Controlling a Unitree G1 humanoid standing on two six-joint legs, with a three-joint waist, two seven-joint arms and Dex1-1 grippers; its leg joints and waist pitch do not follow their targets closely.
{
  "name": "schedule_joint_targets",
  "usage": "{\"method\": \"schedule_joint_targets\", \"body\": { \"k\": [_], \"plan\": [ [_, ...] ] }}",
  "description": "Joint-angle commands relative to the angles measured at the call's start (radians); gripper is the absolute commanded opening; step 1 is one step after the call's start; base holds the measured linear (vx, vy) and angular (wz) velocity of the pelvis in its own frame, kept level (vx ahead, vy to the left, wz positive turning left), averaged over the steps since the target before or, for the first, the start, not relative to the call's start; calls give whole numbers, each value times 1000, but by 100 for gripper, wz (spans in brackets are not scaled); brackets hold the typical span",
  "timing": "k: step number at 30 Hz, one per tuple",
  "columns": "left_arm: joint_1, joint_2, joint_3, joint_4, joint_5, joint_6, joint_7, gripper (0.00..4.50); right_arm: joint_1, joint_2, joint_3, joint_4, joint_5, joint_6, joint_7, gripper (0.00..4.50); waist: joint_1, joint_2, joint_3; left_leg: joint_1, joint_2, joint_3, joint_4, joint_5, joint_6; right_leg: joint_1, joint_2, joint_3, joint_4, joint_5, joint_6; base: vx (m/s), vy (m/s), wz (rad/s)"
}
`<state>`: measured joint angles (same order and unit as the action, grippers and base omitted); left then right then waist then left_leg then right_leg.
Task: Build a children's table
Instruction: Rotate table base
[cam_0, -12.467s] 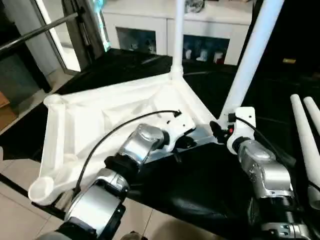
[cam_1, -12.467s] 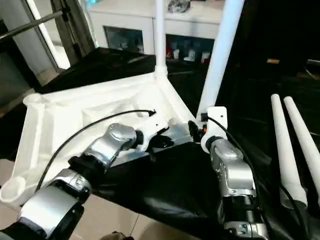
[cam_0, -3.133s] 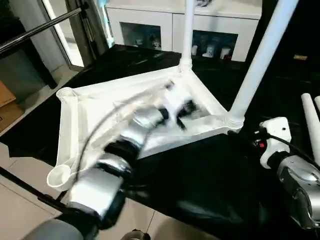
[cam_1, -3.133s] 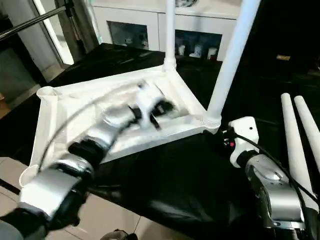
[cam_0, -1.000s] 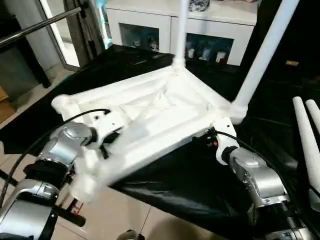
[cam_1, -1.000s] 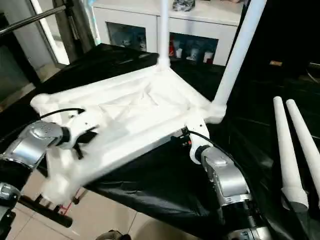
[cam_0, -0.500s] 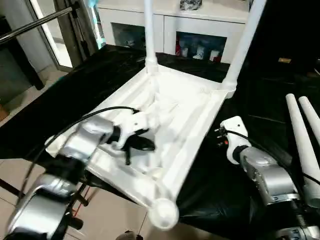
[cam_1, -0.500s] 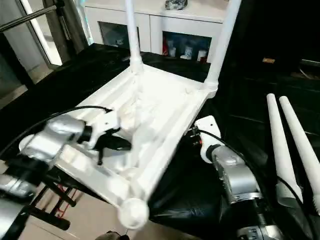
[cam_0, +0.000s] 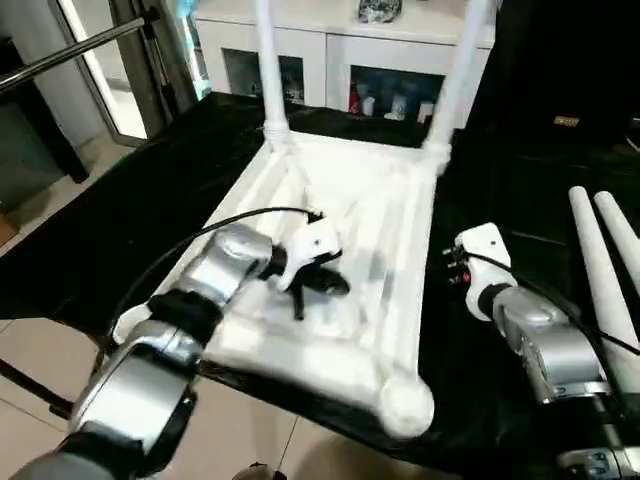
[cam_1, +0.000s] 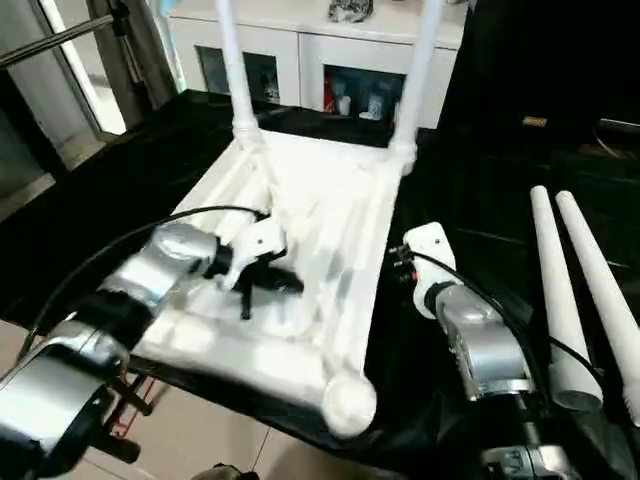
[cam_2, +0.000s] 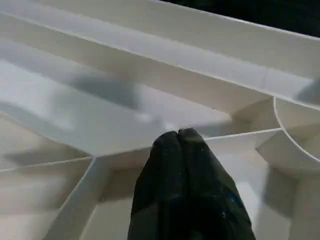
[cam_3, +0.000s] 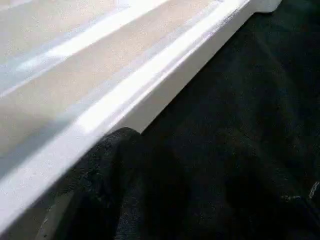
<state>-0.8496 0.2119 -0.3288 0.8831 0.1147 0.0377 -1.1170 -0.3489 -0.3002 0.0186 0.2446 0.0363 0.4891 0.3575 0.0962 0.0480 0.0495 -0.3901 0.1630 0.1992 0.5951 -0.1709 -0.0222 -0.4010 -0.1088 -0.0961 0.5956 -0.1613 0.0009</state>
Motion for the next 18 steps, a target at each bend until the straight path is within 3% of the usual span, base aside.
{"method": "schedule_joint_targets", "body": {
  "k": [1,10,12,18],
  "plan": [
    [-49,-30,20,32,8,-47,88,0,-15,33,57,-44,29,-16,50,288,5,-13,-67,25,60,-38,-73,-301,11,48,-66,48,-88,-359,-177,0,0,0],
    [-121,-52,29,184,75,-101,349,0,-15,31,42,-54,25,-20,48,288,5,-11,-70,22,61,-40,-74,-291,15,49,-64,47,-84,-305,-182,0,0,0],
    [-138,-77,43,240,72,-120,430,0,-13,31,29,-62,26,-17,40,288,6,-17,-73,17,59,-39,-70,-260,29,54,-66,46,-79,-264,-191,0,0,0],
    [-159,-136,78,320,59,-150,560,0,-5,31,19,-77,21,-13,33,288,7,-15,-79,15,59,-37,-62,-197,68,55,-62,45,-70,-166,-217,0,0,0]
  ]
}}
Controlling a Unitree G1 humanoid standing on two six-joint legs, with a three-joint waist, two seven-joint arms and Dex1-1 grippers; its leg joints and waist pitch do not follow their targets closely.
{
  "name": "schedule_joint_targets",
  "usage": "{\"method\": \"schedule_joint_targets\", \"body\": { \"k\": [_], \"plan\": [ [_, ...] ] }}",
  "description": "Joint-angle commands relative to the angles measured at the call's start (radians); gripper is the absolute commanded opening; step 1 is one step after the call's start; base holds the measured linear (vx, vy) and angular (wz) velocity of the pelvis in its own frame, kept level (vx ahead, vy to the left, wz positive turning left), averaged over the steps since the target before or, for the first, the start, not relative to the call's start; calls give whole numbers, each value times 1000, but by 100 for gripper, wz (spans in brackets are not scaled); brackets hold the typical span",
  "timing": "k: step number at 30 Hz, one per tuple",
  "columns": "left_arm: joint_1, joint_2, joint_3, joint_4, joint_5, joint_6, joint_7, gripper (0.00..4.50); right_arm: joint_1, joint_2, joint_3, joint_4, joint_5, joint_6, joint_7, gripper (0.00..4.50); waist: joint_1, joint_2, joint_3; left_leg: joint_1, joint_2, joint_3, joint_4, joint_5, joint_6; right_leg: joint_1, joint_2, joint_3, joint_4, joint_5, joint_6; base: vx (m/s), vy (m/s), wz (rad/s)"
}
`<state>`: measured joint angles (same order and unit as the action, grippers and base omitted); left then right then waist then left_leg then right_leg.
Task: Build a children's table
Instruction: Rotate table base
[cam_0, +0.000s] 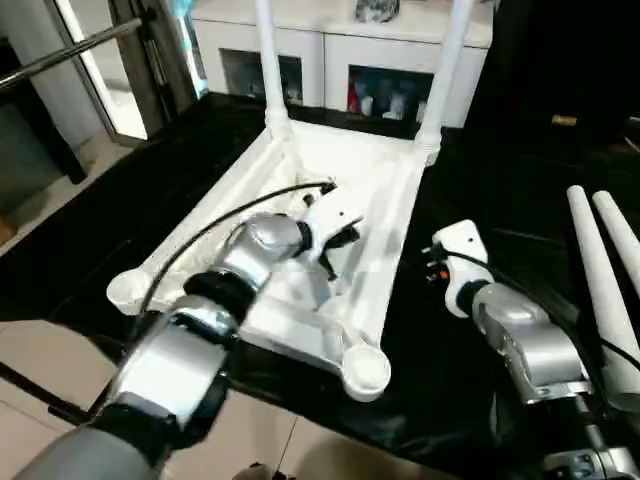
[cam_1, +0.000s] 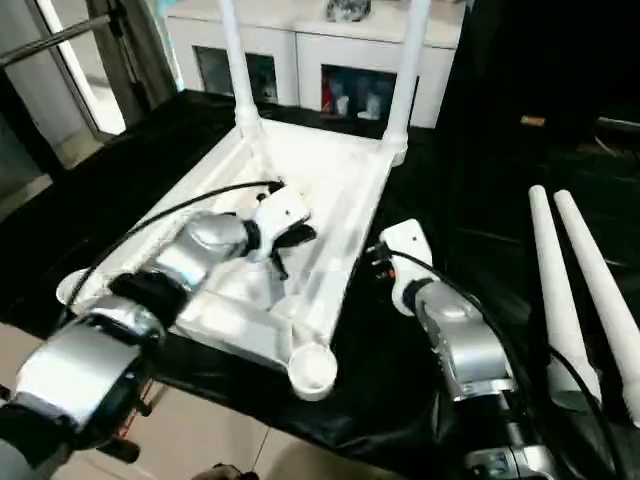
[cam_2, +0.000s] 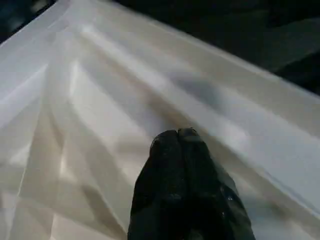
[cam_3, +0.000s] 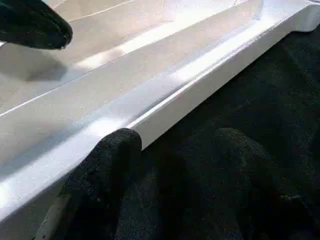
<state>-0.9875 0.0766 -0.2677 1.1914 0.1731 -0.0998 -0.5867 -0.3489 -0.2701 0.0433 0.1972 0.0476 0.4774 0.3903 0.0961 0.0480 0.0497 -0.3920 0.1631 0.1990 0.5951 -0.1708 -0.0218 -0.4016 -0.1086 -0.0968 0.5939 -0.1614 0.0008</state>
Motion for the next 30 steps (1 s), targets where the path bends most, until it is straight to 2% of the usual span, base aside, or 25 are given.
{"method": "schedule_joint_targets", "body": {
  "k": [1,5,6,7,9,10,11,12,13,14,15,16,17,19,20,21,23,25,26,29,30],
  "plan": [
    [-36,-4,45,11,-23,-21,43,0,1,-6,-11,-49,12,4,3,288,6,-8,-78,16,59,-37,-63,-198,72,56,-61,45,-69,-153,-222,0,0,0],
    [-57,10,78,-9,-60,-51,-21,0,20,-37,-22,-96,21,10,22,288,12,-9,-78,19,60,-36,-63,-203,79,56,-63,45,-70,-145,-232,0,0,0],
    [-49,23,85,-44,-90,-66,-127,0,35,-65,-27,-126,27,9,49,288,20,-11,-75,20,62,-36,-65,-213,77,58,-68,46,-71,-172,-231,0,0,0],
    [-49,23,85,-44,-90,-66,-127,0,35,-65,-27,-126,27,9,49,288,21,-10,-73,20,63,-35,-65,-220,75,56,-67,47,-72,-182,-229,0,0,0],
    [3,58,86,-173,-167,-38,-368,0,69,-121,-42,-188,60,19,125,288,28,-15,-71,22,67,-34,-68,-234,72,56,-70,48,-73,-210,-232,0,0,0],
    [28,74,77,-228,-190,-9,-442,0,80,-141,-44,-208,74,22,157,288,35,-13,-71,21,73,-35,-69,-226,75,59,-72,50,-68,-201,-242,0,0,0],
    [50,89,65,-269,-202,11,-493,0,90,-158,-44,-226,84,25,184,288,35,-16,-71,20,73,-34,-69,-225,79,57,-69,50,-62,-191,-247,0,0,0],
    [83,113,43,-333,-216,38,-558,0,104,-183,-41,-250,97,27,222,288,35,-14,-72,21,73,-33,-68,-229,78,53,-68,50,-61,-194,-247,0,0,0],
    [111,134,24,-385,-226,62,-603,0,117,-205,-36,-271,107,30,253,288,34,-17,-69,20,73,-33,-69,-234,80,54,-69,51,-65,-207,-244,0,0,0],
    [117,139,20,-397,-228,67,-614,0,119,-210,-35,-276,110,30,260,288,38,-14,-70,22,77,-33,-70,-239,77,55,-72,52,-63,-215,-243,0,0,0],
    [164,180,-16,-487,-244,115,-679,0,142,-252,-24,-316,133,40,324,288,38,-14,-69,22,79,-34,-72,-251,71,54,-72,53,-63,-237,-239,0,0,0],
    [174,188,-22,-505,-247,124,-693,0,147,-262,-22,-325,138,42,337,288,40,-13,-67,21,80,-35,-73,-255,71,54,-73,54,-66,-252,-232,0,0,0],
    [221,230,-55,-594,-262,173,-760,0,172,-308,-9,-369,163,52,399,288,41,-11,-64,25,80,-35,-77,-290,50,50,-73,55,-72,-320,-212,0,0,0],
    [271,289,-100,-673,-238,215,-824,0,196,-373,12,-422,193,77,481,288,43,-10,-60,31,83,-38,-81,-327,30,44,-74,57,-80,-386,-187,0,0,0],
    [291,311,-115,-706,-224,234,-848,0,204,-397,19,-440,204,89,512,288,44,-10,-59,31,85,-39,-83,-332,26,45,-71,59,-78,-391,-180,0,0,0],
    [303,325,-127,-727,-211,249,-864,0,208,-413,25,-452,211,95,532,288,41,-7,-54,30,84,-38,-87,-347,20,39,-69,61,-82,-411,-169,0,0,0],
    [315,348,-151,-755,-188,269,-891,0,211,-433,36,-465,214,105,556,288,42,-9,-54,37,79,-41,-86,-374,-5,35,-75,61,-91,-474,-155,0,0,0],
    [320,358,-162,-767,-179,277,-898,0,212,-440,39,-469,214,106,564,288,42,-8,-52,40,80,-42,-87,-384,-13,33,-75,62,-94,-492,-151,0,0,0],
    [320,360,-174,-766,-162,272,-896,0,210,-441,41,-470,212,105,566,288,43,-12,-51,42,78,-42,-86,-390,-17,30,-76,62,-97,-509,-147,0,0,0],
    [313,356,-206,-746,-108,255,-841,0,205,-449,44,-482,219,110,575,288,41,-14,-52,38,77,-47,-87,-388,-20,34,-78,61,-99,-535,-123,0,0,0],
    [303,342,-209,-724,-82,247,-779,0,205,-459,48,-488,223,113,578,288,39,-16,-52,35,76,-47,-87,-382,-18,35,-77,59,-100,-536,-118,0,0,0]
  ]
}}
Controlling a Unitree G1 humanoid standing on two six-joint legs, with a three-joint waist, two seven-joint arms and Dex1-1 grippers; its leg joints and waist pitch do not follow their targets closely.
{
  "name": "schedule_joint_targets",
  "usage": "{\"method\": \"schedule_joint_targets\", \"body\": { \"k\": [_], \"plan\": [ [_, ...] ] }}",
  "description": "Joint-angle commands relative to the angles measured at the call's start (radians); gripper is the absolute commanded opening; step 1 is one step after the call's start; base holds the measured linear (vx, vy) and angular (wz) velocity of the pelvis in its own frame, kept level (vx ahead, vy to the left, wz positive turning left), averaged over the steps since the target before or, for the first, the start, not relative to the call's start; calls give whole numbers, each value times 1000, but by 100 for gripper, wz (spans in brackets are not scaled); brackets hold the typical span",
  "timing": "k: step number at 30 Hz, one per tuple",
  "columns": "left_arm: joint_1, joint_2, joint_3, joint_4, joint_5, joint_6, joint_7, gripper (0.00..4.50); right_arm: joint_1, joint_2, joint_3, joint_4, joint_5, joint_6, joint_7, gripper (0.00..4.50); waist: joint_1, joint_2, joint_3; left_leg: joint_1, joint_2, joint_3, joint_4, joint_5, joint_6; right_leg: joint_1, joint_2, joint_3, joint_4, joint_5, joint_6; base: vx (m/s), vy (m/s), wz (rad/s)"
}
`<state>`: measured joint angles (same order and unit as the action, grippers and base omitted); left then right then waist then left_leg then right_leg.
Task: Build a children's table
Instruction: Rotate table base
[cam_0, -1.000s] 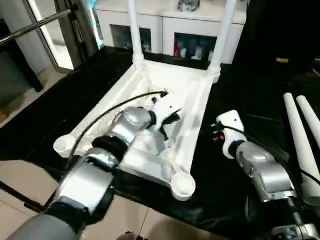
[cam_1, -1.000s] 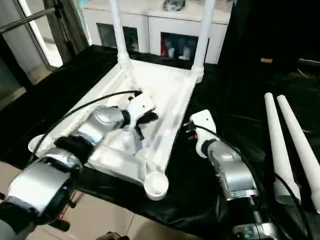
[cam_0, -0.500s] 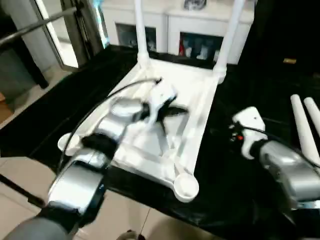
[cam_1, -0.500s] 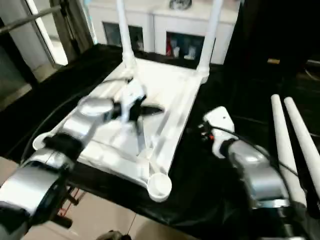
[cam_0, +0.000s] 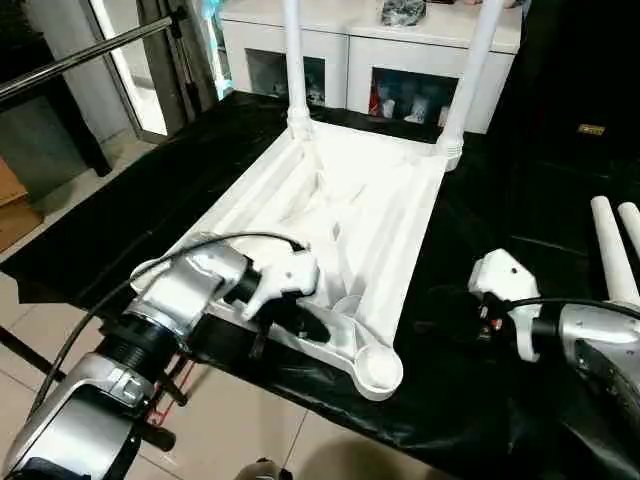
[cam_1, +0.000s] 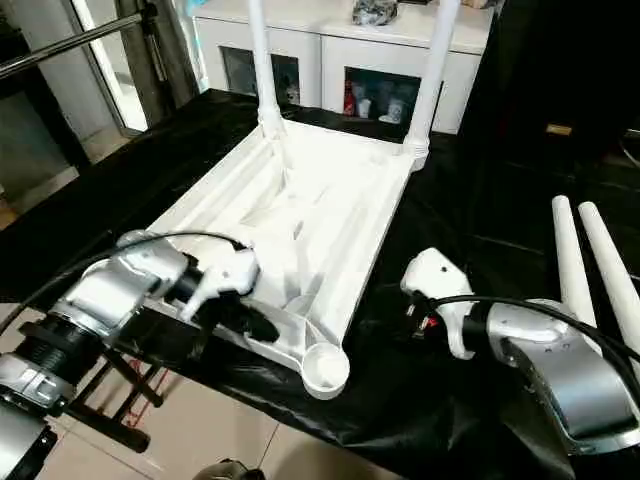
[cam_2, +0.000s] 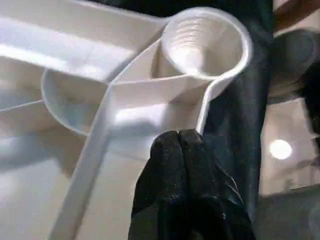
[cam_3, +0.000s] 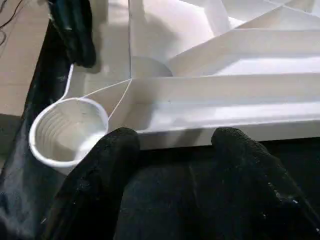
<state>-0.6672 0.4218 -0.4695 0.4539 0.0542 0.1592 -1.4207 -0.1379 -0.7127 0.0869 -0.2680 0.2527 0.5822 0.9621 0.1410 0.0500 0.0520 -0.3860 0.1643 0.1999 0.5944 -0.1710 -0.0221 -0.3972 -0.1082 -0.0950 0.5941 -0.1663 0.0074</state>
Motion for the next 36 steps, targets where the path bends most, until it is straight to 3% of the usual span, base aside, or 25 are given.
{"method": "schedule_joint_targets", "body": {
  "k": [1,5,8,9,16,21,24,26,27,29,30,32,33,34,36],
  "plan": [
    [-31,-19,-7,47,58,-28,107,0,-5,-22,8,-27,19,10,8,288,-4,-18,-55,32,74,-48,-84,-381,-16,29,-77,57,-102,-534,-119,0,0,0],
    [-53,-48,-8,90,87,-16,176,0,-4,-29,10,-34,17,17,18,288,-3,-22,-58,26,70,-47,-81,-345,-3,34,-77,54,-103,-527,-110,0,0,0],
    [-80,-90,0,150,100,1,245,0,-3,-33,13,-38,11,19,20,288,-1,-23,-62,23,69,-43,-77,-313,12,35,-73,54,-98,-463,-129,0,0,0],
    [-111,-139,13,211,105,2,324,0,-3,-35,11,-41,9,19,17,288,1,-21,-63,24,67,-41,-74,-301,21,34,-70,53,-98,-444,-135,0,0,0],
    [-148,-196,37,280,99,-15,389,0,-1,-47,6,-44,16,18,10,288,2,-26,-65,16,65,-41,-72,-268,42,42,-70,49,-95,-410,-140,0,0,0],
    [-190,-282,76,366,62,-29,448,0,7,-52,-12,-51,22,24,6,288,6,-20,-68,18,67,-41,-68,-254,54,43,-69,48,-92,-361,-164,0,0,0],
    [-200,-315,84,411,59,-48,488,0,13,-54,-26,-57,27,26,-4,288,8,-25,-69,13,66,-41,-66,-246,63,47,-70,47,-90,-335,-173,0,0,0],
    [-203,-323,87,421,59,-55,497,0,14,-55,-31,-59,29,26,-10,288,8,-22,-70,15,66,-41,-66,-247,66,47,-69,47,-90,-330,-172,0,0,0],
    [-205,-328,95,422,56,-60,503,0,14,-53,-45,-63,35,30,-19,288,7,-13,-69,15,67,-42,-67,-252,65,47,-69,47,-92,-324,-175,0,0,0],
    [-205,-328,111,408,47,-61,502,0,18,-51,-63,-70,40,33,-30,288,6,-13,-69,14,66,-42,-68,-262,63,49,-67,46,-92,-322,-173,0,0,0],
    [-204,-326,123,391,37,-58,497,0,22,-48,-75,-75,42,34,-39,288,7,-5,-69,14,65,-43,-67,-260,64,50,-69,46,-90,-322,-179,0,0,0],
    [-183,-306,149,314,4,-36,463,0,35,-36,-101,-88,41,25,-64,288,7,-8,-70,14,64,-42,-66,-257,64,51,-69,44,-91,-330,-179,0,0,0],
    [-116,-277,188,137,-76,14,404,0,39,8,-142,-109,54,80,-135,288,7,-11,-69,13,70,-43,-70,-250,61,53,-74,46,-87,-328,-188,0,0,0],
    [-116,-277,188,137,-76,14,404,0,39,8,-142,-109,54,80,-135,288,3,-9,-67,6,71,-45,-73,-242,64,54,-76,44,-82,-328,-201,0,0,0],
    [-59,-274,235,-2,-141,53,413,0,30,55,-168,-119,67,155,-203,288,-1,-6,-66,16,70,-41,-71,-259,60,43,-68,44,-89,-359,-195,0,0,0]
  ]
}}
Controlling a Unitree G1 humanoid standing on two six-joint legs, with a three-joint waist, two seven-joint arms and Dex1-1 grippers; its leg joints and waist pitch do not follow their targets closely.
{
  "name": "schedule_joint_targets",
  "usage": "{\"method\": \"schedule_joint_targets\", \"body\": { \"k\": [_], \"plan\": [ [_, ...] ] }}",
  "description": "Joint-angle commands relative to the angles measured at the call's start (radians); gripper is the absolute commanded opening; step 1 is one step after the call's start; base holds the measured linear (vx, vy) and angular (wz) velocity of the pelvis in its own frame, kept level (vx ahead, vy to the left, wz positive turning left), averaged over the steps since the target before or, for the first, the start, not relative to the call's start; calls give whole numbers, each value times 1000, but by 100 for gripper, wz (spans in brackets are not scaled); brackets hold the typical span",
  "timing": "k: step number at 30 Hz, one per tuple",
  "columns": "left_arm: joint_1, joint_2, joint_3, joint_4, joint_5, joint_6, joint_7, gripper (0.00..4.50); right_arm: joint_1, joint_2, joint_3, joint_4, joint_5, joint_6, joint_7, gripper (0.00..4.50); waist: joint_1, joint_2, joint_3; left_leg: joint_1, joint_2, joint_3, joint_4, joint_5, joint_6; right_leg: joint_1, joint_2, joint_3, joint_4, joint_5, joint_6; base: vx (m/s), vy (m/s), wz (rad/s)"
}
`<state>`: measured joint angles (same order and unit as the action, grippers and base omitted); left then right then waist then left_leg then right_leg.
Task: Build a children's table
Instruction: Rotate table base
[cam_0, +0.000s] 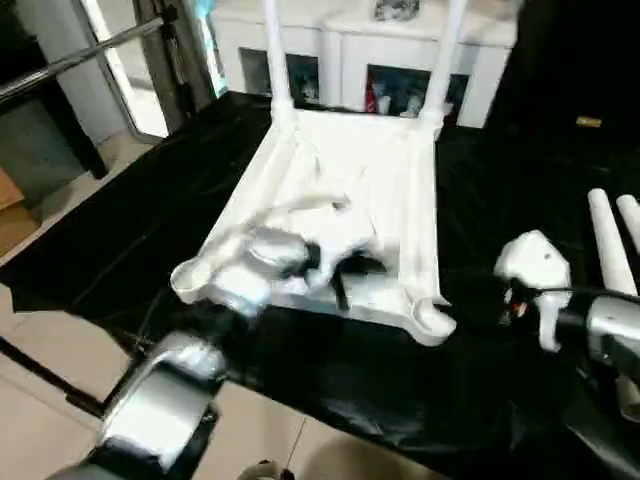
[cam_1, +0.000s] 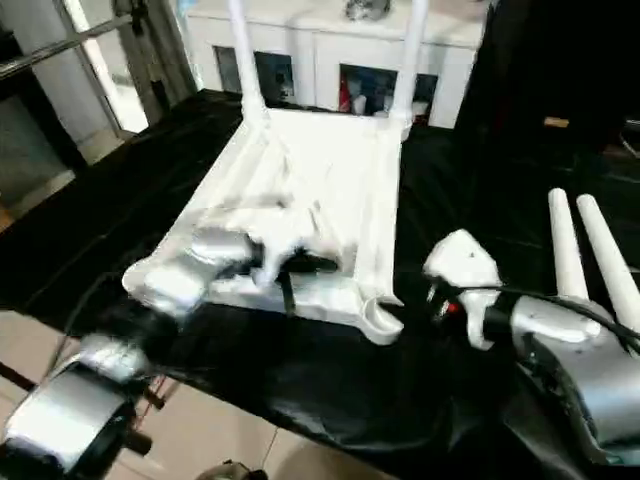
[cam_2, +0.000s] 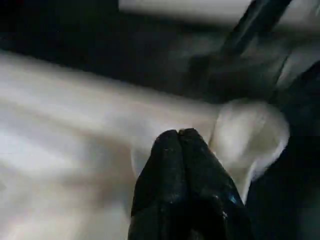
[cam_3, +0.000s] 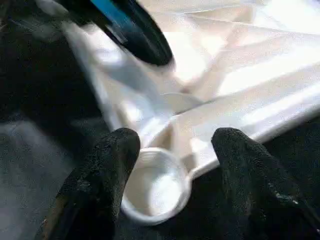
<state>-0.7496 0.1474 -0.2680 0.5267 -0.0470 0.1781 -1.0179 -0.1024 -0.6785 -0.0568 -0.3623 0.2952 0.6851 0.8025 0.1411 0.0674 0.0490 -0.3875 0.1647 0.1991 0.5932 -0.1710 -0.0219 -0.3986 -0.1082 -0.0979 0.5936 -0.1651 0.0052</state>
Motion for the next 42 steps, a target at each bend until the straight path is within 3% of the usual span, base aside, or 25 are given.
{"method": "schedule_joint_targets", "body": {
  "k": [1,9,15,16,17,19,20,21,22,23,24,25,26,27,29,30,31,32,34,36,38,39,40,41,42],
  "plan": [
    [42,-10,60,-115,-60,45,45,0,-12,49,-29,-25,25,63,-75,288,-1,-34,-63,18,68,-38,-68,-255,60,44,-67,48,-88,-363,-192,0,0,0],
    [249,-120,303,-296,40,22,646,0,-73,422,-71,40,-116,-43,-564,288,-37,-31,-59,16,61,-43,-78,-293,4,33,-58,42,-100,-474,-94,0,0,0],
    [351,-123,334,-362,89,35,768,0,-53,516,-61,85,-127,-63,-648,288,-51,-22,-64,19,60,-45,-83,-326,-2,25,-50,46,-101,-417,-73,0,0,0],
    [355,-126,348,-362,67,58,771,0,-50,532,-55,96,-128,-62,-655,288,-53,-13,-71,90,51,5,-34,-351,-102,-41,4,76,-138,-455,-11,0,0,0],
    [358,-118,345,-365,75,60,789,0,-49,545,-48,104,-133,-58,-668,288,-50,-13,-65,90,47,9,-41,-361,-133,-47,52,74,-141,-421,23,-42,-6,-30],
    [359,-114,344,-375,90,70,817,0,-50,560,-33,112,-146,-56,-685,288,-55,-12,-64,98,55,0,-49,-365,-144,-52,74,66,-137,-383,33,6,-15,-36],
    [358,-112,345,-380,98,81,833,0,-50,565,-20,117,-155,-61,-690,288,-53,22,-79,107,217,-49,-120,-237,-96,-58,59,33,-42,-135,-3,10,-44,-42],
    [359,-105,337,-387,116,84,841,0,-51,572,-15,120,-154,-63,-695,288,-39,31,-83,87,302,-52,-150,-107,-48,-66,35,17,60,-39,-17,14,-101,-63],
    [362,-110,345,-396,109,105,850,0,-52,578,-11,123,-152,-67,-698,288,-40,20,-84,81,305,-66,-146,-60,8,-67,18,18,90,-29,-24,7,-70,-40],
    [362,-110,345,-396,109,105,850,0,-52,578,-11,123,-152,-67,-698,288,-43,21,-84,89,301,-63,-134,-33,61,-77,6,26,98,-36,-39,7,-136,-30],
    [365,-110,347,-406,115,126,861,0,-55,579,-4,125,-155,-66,-699,288,-42,-3,-79,69,240,-57,-106,-79,174,-61,-15,50,87,1,-97,-7,-188,-18],
    [365,-110,347,-406,115,126,861,0,-55,579,-4,125,-155,-66,-699,288,-45,-48,-90,14,52,17,1,-169,200,-13,-9,72,2,146,-186,-7,-188,-18],
    [365,-110,347,-406,115,126,861,0,-55,579,-4,125,-155,-66,-699,288,-25,-61,-97,-41,-37,33,95,-216,190,34,-53,107,-50,154,-213,-12,-200,-6],
    [375,-104,345,-435,97,146,854,0,-64,584,5,136,-157,-68,-703,288,8,-66,-82,-72,-32,-35,92,-79,86,58,-91,122,-36,183,-35,-17,-182,-1],
    [377,-102,343,-438,97,147,854,0,-65,585,6,137,-158,-69,-704,288,10,-47,-78,-56,-30,-66,42,-55,56,64,-72,94,-41,159,166,-29,-169,-3],
    [388,-96,331,-451,93,144,843,0,-67,589,11,144,-160,-73,-704,288,8,-32,-78,-49,-14,-79,24,-62,67,67,-76,90,-49,142,181,-57,-128,-3],
    [393,-94,325,-454,92,141,838,0,-67,590,14,146,-161,-75,-703,288,-1,-13,-81,-45,7,-100,4,-68,93,63,-37,62,-53,80,218,-57,-128,-3],
    [395,-96,326,-456,90,144,839,0,-67,590,16,146,-162,-76,-702,288,4,2,-79,-25,29,-105,-7,-98,107,49,-27,51,-77,-10,223,-60,-91,5],
    [408,-98,317,-473,83,156,828,0,-65,590,29,150,-164,-84,-694,288,-18,12,-58,27,123,-129,-52,-304,116,38,-34,40,-98,-386,99,-53,-38,13],
    [412,-92,309,-477,83,158,816,0,-67,588,32,152,-168,-85,-694,288,-20,9,-48,39,114,-114,-55,-383,57,35,-61,56,-114,-508,26,0,0,0],
    [420,-87,296,-490,72,180,790,0,-87,572,41,170,-184,-55,-704,288,-21,-8,-29,62,31,-66,-14,-328,14,21,-73,35,-175,-758,44,-38,-3,4],
    [420,-87,296,-490,72,180,790,0,-87,572,41,170,-184,-55,-704,288,-24,-12,-22,74,16,-53,-2,-302,19,18,-59,-3,-203,-846,98,-95,32,-1],
    [422,-86,292,-496,63,192,780,0,-99,565,42,178,-186,-34,-706,288,-43,9,-25,92,54,-71,-22,-393,20,31,-38,-58,-213,-777,119,-95,32,-1],
    [422,-86,292,-496,63,192,780,0,-99,565,42,178,-186,-34,-706,305,-41,41,-41,29,191,-146,-131,-597,38,113,-27,-17,-6,-445,70,-9,90,-13],
    [431,-69,268,-517,37,210,725,0,-134,547,21,206,-185,-25,-701,315,-22,48,-26,-6,209,-140,-180,-707,19,110,-21,13,82,-296,20,20,99,-6]
  ]
}}
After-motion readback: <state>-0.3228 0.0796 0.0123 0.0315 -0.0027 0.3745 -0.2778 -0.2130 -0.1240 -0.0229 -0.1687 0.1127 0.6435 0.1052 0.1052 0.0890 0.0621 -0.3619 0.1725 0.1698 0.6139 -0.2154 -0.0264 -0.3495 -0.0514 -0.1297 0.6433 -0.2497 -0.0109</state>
